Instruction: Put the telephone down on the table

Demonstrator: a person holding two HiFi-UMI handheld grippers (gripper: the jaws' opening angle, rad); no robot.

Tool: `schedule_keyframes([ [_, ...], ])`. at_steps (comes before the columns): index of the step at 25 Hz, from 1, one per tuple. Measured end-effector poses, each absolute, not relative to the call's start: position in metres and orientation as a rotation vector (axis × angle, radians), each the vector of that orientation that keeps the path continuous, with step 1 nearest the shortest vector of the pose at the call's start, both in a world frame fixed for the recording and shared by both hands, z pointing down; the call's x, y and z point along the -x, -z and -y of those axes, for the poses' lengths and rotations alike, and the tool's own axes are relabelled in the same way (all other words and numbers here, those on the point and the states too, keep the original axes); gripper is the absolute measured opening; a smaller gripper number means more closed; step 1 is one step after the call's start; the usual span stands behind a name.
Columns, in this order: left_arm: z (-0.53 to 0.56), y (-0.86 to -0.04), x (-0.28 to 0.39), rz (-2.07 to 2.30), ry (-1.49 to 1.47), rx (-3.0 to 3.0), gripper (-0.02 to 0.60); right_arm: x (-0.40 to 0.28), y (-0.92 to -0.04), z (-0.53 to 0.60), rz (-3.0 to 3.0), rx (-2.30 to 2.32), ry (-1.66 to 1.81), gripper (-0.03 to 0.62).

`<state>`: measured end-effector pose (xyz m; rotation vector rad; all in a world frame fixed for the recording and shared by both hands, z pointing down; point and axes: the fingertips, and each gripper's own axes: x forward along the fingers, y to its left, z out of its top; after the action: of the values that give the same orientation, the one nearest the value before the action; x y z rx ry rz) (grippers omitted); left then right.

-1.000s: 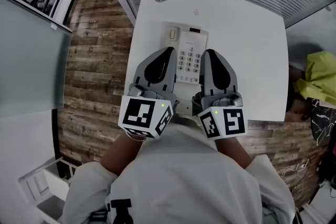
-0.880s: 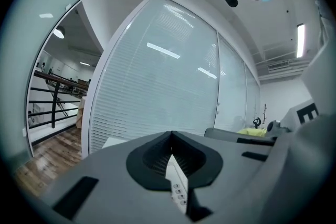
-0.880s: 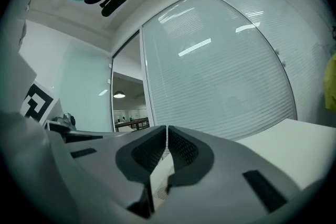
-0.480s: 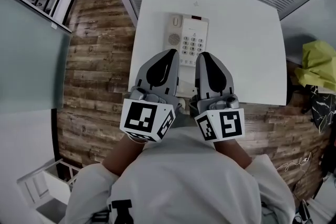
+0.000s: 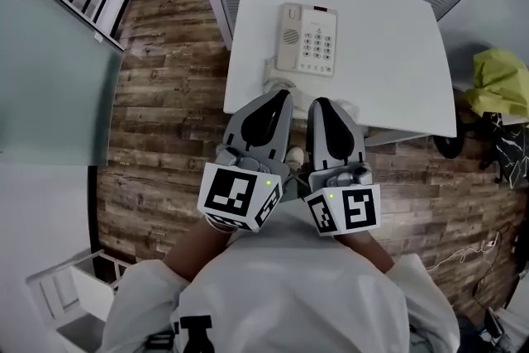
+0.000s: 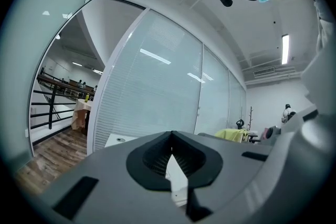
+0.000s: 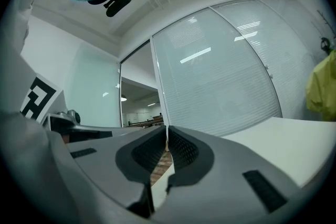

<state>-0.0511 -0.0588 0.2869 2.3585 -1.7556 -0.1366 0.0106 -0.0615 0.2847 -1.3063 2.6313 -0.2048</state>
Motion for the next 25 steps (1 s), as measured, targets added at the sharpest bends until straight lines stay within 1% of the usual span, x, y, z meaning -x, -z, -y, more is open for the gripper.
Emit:
schedule_keyframes([
  [9, 0.013, -0.277, 0.037, 1.787, 0.153, -2.38, 0.005, -0.018, -0.271, 0.014, -2.644, 1.252, 0.131, 0.034],
  [19, -0.023, -0.276, -0.017, 1.825, 0.223, -2.31, 0.005, -0.075, -0.271, -0.022, -2.702, 1.212, 0.131, 0.034],
  [25, -0.05, -0.295, -0.03, 1.894, 0.175, -2.232, 0.005, -0.088, -0.289, -0.043, -2.752, 1.143, 0.193, 0.034],
])
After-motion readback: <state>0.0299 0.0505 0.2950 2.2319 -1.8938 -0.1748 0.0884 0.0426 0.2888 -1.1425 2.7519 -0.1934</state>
